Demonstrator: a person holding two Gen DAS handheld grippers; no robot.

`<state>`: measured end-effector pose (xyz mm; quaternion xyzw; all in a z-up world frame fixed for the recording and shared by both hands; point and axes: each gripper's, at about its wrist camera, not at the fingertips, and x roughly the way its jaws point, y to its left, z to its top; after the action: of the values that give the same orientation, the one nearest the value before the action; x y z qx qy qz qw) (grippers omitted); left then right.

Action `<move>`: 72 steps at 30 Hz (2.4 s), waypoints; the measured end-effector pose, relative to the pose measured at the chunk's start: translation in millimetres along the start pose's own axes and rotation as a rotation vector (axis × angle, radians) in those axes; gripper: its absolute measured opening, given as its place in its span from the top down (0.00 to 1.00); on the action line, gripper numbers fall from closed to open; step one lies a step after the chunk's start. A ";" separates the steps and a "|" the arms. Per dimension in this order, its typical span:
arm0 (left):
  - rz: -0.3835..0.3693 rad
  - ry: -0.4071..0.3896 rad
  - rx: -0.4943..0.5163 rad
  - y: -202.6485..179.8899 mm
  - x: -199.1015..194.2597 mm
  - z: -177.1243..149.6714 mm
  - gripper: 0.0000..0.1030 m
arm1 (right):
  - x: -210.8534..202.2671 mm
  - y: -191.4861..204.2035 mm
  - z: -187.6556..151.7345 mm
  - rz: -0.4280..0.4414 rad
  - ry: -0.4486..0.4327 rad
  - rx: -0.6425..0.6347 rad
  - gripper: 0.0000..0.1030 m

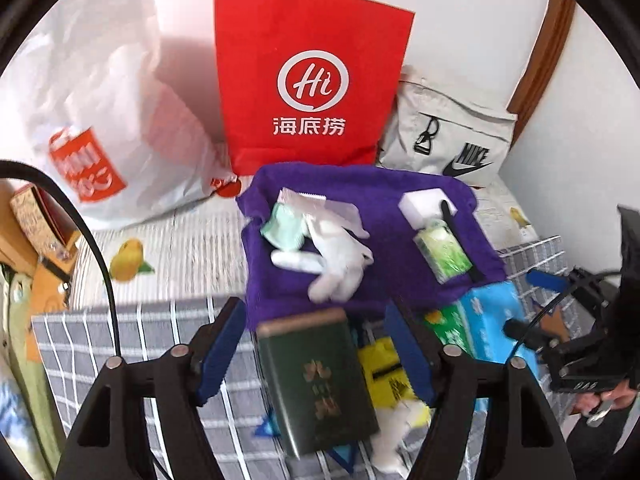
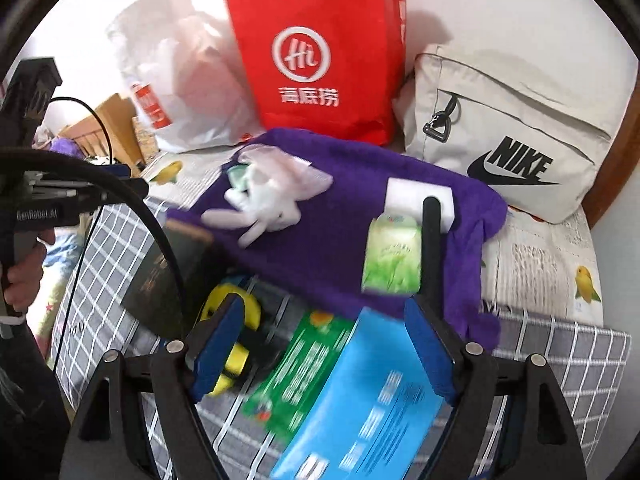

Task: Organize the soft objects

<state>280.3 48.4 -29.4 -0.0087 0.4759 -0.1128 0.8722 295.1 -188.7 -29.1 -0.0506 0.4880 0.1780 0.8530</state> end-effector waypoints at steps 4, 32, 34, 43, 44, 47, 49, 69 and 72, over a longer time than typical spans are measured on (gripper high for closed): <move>0.002 -0.031 -0.021 -1.1 -19.2 -29.9 0.18 | -6.7 19.7 -25.0 -0.009 0.001 -0.030 0.21; -0.042 0.007 -0.241 56.6 -29.9 -119.5 0.18 | 100.5 64.4 -30.1 0.082 0.171 -0.169 0.70; -0.047 0.011 -0.239 57.2 -27.5 -120.5 0.18 | 101.0 63.4 -27.8 0.108 0.183 -0.159 0.77; -0.059 0.021 -0.241 57.5 -21.0 -124.0 0.18 | 62.8 53.6 -26.6 0.093 0.127 -0.119 0.89; -0.060 0.022 -0.237 56.2 -20.7 -124.2 0.18 | 59.2 51.8 -27.0 0.085 0.121 -0.107 0.89; -0.062 0.025 -0.228 53.6 -19.3 -124.7 0.18 | 51.7 48.6 -30.0 0.107 0.101 -0.093 0.90; -0.058 0.034 -0.220 51.7 -18.0 -124.9 0.18 | 54.2 45.7 -32.3 0.088 0.113 -0.075 0.90; -0.056 0.076 -0.150 27.9 -9.7 -125.3 0.18 | 41.6 44.5 -77.5 0.139 0.190 -0.018 0.86; -0.054 0.077 -0.136 24.6 -10.0 -125.3 0.18 | 33.0 49.9 -84.9 0.131 0.201 -0.044 0.79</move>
<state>175.5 86.0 -92.7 -0.0765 0.5153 -0.1037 0.8473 223.6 -155.9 -96.9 -0.0550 0.5693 0.2381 0.7850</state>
